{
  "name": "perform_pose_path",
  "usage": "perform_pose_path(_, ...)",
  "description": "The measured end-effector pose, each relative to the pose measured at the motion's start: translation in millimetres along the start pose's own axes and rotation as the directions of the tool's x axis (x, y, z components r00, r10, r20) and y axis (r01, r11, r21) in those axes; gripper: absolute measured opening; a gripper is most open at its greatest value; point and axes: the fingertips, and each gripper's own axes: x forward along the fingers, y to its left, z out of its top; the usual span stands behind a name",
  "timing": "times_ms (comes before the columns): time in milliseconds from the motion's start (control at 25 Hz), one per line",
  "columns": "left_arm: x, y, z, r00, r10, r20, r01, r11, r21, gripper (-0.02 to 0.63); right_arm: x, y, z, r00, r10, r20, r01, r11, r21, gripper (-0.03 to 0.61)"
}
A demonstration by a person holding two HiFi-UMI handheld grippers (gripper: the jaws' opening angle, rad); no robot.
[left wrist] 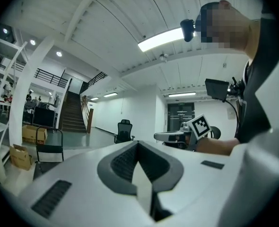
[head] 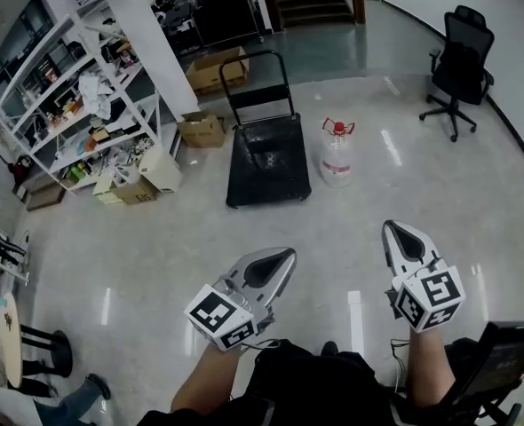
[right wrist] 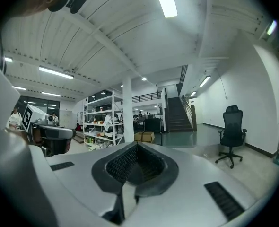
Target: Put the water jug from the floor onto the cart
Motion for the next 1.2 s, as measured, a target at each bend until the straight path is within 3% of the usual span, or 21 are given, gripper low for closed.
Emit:
perform_pose_path(160,35,23,-5,1.000,-0.003,-0.023,0.002,1.000,-0.029,-0.003,29,-15,8,0.998,0.053,0.020,-0.052,0.998,-0.030,0.000)
perform_pose_path(360,82,69,-12,0.998,-0.053,-0.031,0.052,0.998,-0.028,-0.003,84,-45,-2,1.000,0.005,-0.017,-0.006,0.999,-0.032,0.002)
perform_pose_path(520,126,117,2,0.993,-0.118,-0.014,0.118,0.993,0.024,-0.003,140,-70,4,0.999,-0.039,-0.036,0.037,0.998,-0.042,0.002)
perform_pose_path(720,158,196,18,0.990,-0.137,0.021,0.138,0.990,-0.020,-0.003,218,-95,27,0.993,-0.104,-0.058,0.102,0.994,-0.045,0.002)
perform_pose_path(920,193,271,23,0.988,-0.152,0.041,0.153,0.988,-0.015,-0.003,281,-114,46,0.992,-0.114,-0.047,0.110,0.990,-0.085,0.002)
perform_pose_path(1200,256,317,15,0.981,-0.190,0.032,0.192,0.980,-0.044,-0.003,344,-156,42,0.991,-0.111,-0.080,0.105,0.992,-0.075,0.002)
